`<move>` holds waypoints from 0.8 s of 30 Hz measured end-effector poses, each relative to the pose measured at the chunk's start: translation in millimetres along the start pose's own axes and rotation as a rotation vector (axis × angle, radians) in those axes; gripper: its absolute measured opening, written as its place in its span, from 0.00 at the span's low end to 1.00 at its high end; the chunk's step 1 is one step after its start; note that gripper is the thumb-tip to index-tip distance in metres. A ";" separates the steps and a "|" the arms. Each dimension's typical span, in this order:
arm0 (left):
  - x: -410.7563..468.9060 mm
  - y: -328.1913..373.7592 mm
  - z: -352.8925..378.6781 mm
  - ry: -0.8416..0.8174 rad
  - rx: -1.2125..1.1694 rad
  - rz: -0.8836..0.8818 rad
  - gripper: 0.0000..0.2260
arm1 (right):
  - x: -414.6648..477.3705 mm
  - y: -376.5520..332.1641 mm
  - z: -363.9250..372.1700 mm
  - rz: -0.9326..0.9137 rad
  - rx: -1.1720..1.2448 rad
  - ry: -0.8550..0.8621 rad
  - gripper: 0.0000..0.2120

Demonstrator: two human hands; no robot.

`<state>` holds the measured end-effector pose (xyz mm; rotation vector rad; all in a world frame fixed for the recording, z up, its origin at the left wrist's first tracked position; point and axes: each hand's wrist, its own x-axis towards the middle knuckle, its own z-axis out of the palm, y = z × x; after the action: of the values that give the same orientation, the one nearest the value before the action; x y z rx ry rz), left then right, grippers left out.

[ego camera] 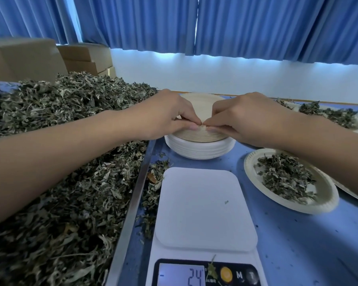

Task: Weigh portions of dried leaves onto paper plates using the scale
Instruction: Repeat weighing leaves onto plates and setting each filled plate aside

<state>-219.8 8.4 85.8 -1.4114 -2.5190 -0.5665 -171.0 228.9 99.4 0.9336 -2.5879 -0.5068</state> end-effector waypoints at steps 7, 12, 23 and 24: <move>0.5 -1.2 0.3 -0.001 0.008 0.003 0.08 | -1.0 -3.3 -0.2 -0.052 -0.142 -0.023 0.28; 2.1 -4.7 0.4 0.003 0.021 0.042 0.08 | -2.3 -8.6 3.7 -0.097 -0.323 0.000 0.17; 0.2 10.7 -14.6 0.101 0.178 0.126 0.10 | -4.7 0.9 -2.2 -0.058 -0.200 0.257 0.08; -0.4 12.8 -16.4 0.114 0.193 0.127 0.11 | -5.7 -0.7 -4.0 -0.011 -0.167 0.257 0.08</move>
<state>-208.8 7.2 103.5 -1.4126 -2.3066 -0.3592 -164.8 231.2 101.4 0.8936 -2.2748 -0.5567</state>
